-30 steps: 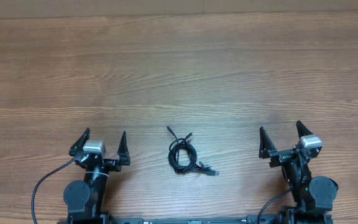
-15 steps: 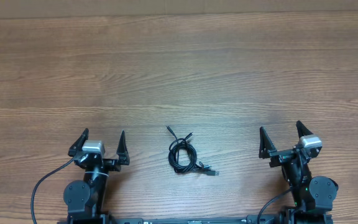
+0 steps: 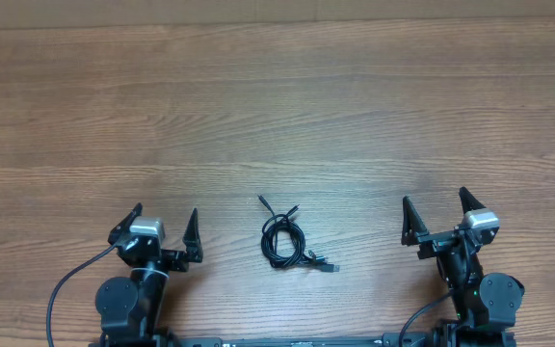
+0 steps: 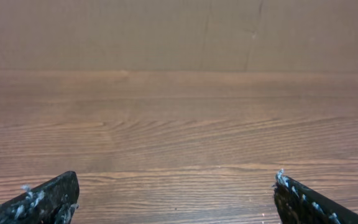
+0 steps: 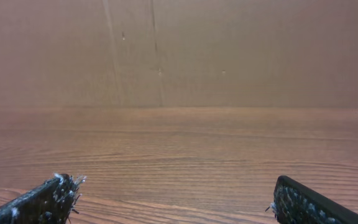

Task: Untangle cables
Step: 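Move the left gripper forward over the black cable bundle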

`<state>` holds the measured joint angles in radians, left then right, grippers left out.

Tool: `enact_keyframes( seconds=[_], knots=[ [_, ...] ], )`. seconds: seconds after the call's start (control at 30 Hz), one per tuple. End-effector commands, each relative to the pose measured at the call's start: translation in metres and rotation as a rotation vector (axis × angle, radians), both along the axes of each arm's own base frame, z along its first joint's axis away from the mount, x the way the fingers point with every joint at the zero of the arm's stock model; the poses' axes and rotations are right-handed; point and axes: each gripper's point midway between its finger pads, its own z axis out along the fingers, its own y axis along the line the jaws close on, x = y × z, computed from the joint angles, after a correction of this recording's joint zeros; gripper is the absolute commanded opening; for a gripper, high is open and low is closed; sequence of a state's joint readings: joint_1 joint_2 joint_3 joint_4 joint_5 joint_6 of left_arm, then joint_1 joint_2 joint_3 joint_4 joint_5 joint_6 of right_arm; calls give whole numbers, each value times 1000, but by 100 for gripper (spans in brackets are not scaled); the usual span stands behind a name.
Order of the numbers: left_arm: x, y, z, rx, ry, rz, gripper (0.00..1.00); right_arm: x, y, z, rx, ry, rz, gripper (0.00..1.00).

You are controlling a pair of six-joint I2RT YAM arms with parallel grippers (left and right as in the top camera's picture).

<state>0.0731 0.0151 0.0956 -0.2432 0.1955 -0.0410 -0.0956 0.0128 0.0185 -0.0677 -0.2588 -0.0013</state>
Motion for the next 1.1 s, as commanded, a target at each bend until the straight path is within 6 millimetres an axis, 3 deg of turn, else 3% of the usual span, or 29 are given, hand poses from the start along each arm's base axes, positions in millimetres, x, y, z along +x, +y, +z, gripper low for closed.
enact_keyframes(
  seconds=[0.0,0.23,0.4,0.6,1.07],
  knots=[
    [-7,-2,34,20,-62,-15,100,0,1,-1,-8,-7,7,100],
    [-16,-17,50,-3,-61,-96,100,0,1,-1,-8,-7,7,100],
    [-16,-27,49,-30,-26,-153,100,0,1,-1,-8,-7,7,100],
    [-7,-27,49,-42,50,-156,100,0,1,-1,-8,-7,7,100],
    [22,-43,84,-84,302,-273,100,0,1,-1,-8,-7,7,100]
  ],
)
